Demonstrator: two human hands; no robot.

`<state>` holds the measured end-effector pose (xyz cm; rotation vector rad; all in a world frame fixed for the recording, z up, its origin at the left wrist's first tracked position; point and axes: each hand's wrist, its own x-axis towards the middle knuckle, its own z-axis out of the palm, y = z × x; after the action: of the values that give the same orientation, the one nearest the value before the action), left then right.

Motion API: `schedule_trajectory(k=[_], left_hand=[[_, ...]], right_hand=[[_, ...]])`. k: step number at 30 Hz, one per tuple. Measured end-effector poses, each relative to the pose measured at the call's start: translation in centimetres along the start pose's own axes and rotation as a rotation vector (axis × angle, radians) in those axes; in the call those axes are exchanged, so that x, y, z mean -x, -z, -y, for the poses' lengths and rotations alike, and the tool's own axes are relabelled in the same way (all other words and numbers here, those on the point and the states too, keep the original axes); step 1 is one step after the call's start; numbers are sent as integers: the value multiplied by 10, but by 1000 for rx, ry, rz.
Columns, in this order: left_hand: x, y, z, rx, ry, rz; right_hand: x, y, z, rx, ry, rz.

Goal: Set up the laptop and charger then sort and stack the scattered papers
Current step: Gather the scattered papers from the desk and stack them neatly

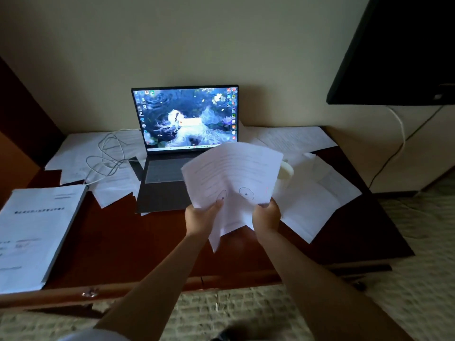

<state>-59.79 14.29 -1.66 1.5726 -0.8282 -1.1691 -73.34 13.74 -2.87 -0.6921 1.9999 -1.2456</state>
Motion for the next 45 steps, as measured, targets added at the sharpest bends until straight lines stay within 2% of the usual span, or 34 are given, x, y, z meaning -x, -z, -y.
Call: schedule_trajectory(k=[4,7,9,13,17,20,23,27,30,32,34,37,40,43,45], left_hand=[[7,-35,-8,34,6,-33],[21,-79,-17,36,-18,28],[31,-109,-20,31,-54,64],[43,-157,-8,-68,-93,35],[61,-198,16,-307,-64,14],[72,-213,29,-368,-42,-45],[75,-216,44,-433,28,-111],[66,-227,62,-469,93,-184],[54,-245,67,-466,124,-144],[48,-259,71,-460,153,-111],[42,-269,75,-451,169,-86],[35,-280,77,-424,183,-61],[35,-288,74,-414,197,-87],[35,-295,74,-401,207,-111],[37,-299,75,-407,198,-132]], right_hand=[[-19,26,0,-26,66,-25],[-44,61,3,-46,169,-69],[-68,88,-2,-31,169,-56],[-119,142,-25,28,70,76],[-161,193,-46,59,-90,354],[-194,213,-61,187,-129,417],[-220,218,-76,374,-71,406],[-256,215,-78,396,34,262],[-294,205,-71,512,90,157],[-312,198,-65,573,19,156],[-323,195,-61,525,-128,182],[-337,199,-58,613,-147,198],[-345,205,-60,805,-63,254],[-339,205,-62,720,92,221],[-335,206,-66,671,244,112]])
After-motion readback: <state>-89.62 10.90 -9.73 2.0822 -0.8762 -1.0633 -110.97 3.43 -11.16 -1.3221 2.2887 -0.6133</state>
